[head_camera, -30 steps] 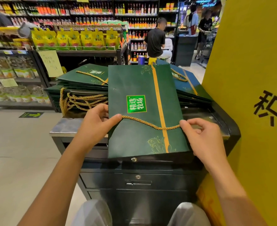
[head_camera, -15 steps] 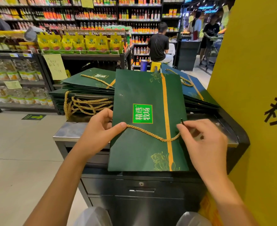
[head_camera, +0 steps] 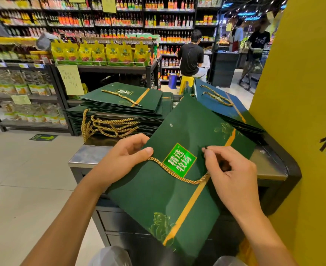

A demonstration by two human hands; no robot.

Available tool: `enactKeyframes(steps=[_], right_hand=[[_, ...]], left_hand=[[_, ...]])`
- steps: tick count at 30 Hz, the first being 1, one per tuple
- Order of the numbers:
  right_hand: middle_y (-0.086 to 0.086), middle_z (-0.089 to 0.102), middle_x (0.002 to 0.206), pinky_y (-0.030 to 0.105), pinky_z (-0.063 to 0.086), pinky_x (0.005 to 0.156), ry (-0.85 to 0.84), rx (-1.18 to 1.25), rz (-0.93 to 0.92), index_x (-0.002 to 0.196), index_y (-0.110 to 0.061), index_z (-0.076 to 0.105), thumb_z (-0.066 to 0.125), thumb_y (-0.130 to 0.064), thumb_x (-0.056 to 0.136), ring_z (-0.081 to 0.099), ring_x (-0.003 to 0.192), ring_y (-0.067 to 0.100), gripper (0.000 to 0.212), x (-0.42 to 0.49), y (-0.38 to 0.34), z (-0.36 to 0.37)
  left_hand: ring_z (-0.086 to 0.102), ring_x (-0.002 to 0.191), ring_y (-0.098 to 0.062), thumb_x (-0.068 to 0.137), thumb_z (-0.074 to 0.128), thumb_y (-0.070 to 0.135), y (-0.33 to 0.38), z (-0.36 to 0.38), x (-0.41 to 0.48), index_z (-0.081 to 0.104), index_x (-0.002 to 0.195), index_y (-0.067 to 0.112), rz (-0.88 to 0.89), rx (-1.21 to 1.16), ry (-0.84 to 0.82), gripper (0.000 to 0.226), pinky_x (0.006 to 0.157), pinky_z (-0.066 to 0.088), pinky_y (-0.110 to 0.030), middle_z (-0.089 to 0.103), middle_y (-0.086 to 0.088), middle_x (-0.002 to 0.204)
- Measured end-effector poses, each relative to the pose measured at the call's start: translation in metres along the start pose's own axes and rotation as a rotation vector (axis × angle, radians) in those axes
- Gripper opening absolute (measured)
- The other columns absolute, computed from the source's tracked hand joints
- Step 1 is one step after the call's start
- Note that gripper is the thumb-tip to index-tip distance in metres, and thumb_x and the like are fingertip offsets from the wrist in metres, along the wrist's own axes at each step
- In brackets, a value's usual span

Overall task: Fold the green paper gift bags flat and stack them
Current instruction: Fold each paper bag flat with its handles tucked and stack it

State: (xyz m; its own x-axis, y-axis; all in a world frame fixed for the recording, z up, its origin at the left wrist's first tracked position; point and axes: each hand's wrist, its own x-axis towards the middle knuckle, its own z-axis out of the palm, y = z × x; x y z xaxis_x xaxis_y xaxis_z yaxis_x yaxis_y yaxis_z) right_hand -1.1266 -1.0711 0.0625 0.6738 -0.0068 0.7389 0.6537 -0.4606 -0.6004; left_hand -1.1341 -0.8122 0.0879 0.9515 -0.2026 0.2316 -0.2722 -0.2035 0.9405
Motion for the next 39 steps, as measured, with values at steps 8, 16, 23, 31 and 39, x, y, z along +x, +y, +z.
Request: enactKeyframes(steps=[8, 16, 23, 31, 39], right_hand=[[-0.003, 0.070, 0.089, 0.009, 0.042, 0.072, -0.005, 0.045, -0.027, 0.099, -0.014, 0.081, 0.079, -0.007, 0.085, 0.063, 0.079, 0.008, 0.016, 0.010, 0.007, 0.002], [-0.005, 0.068, 0.080, 0.015, 0.045, 0.070, -0.260, 0.068, -0.013, 0.096, -0.019, 0.078, 0.081, -0.008, 0.083, 0.060, 0.070, 0.012, 0.016, 0.058, 0.011, 0.019], [-0.004, 0.064, 0.070, 0.010, 0.038, 0.061, -0.274, 0.159, 0.042, 0.084, -0.016, 0.072, 0.080, -0.005, 0.081, 0.057, 0.065, 0.011, 0.014, 0.057, 0.021, 0.023], [-0.014, 0.063, 0.071, 0.016, 0.039, 0.060, -0.277, 0.149, 0.029, 0.086, -0.023, 0.077, 0.078, -0.004, 0.081, 0.054, 0.065, 0.007, 0.020, 0.059, 0.029, 0.022], [-0.006, 0.066, 0.078, 0.021, 0.040, 0.060, -0.256, 0.132, -0.020, 0.094, -0.023, 0.080, 0.073, -0.005, 0.086, 0.056, 0.066, 0.012, 0.021, 0.057, 0.029, 0.026]], left_hand=[[0.073, 0.105, -0.025, 0.102, 0.052, 0.009, 0.009, -0.006, 0.007, 0.066, 0.126, 0.010, -0.124, 0.059, -0.158, 0.027, 0.086, 0.059, -0.030, 0.075, -0.006, 0.117], [0.071, 0.108, -0.032, 0.102, 0.057, 0.009, 0.011, 0.000, 0.021, 0.069, 0.122, 0.012, -0.118, 0.191, -0.204, 0.023, 0.100, 0.054, -0.053, 0.075, -0.010, 0.115], [0.064, 0.114, -0.016, 0.092, 0.070, 0.019, 0.009, -0.001, 0.030, 0.071, 0.123, 0.037, -0.037, 0.357, -0.186, 0.035, 0.094, 0.056, -0.040, 0.063, 0.005, 0.126], [0.068, 0.107, -0.040, 0.094, 0.069, 0.013, 0.006, 0.004, 0.051, 0.074, 0.118, 0.018, -0.144, 0.080, -0.182, 0.025, 0.097, 0.054, -0.041, 0.071, -0.022, 0.110], [0.057, 0.067, -0.014, 0.090, 0.073, 0.013, -0.004, 0.009, 0.048, 0.077, 0.106, 0.014, -0.059, 0.097, -0.041, 0.016, 0.065, 0.051, -0.019, 0.059, -0.005, 0.070]])
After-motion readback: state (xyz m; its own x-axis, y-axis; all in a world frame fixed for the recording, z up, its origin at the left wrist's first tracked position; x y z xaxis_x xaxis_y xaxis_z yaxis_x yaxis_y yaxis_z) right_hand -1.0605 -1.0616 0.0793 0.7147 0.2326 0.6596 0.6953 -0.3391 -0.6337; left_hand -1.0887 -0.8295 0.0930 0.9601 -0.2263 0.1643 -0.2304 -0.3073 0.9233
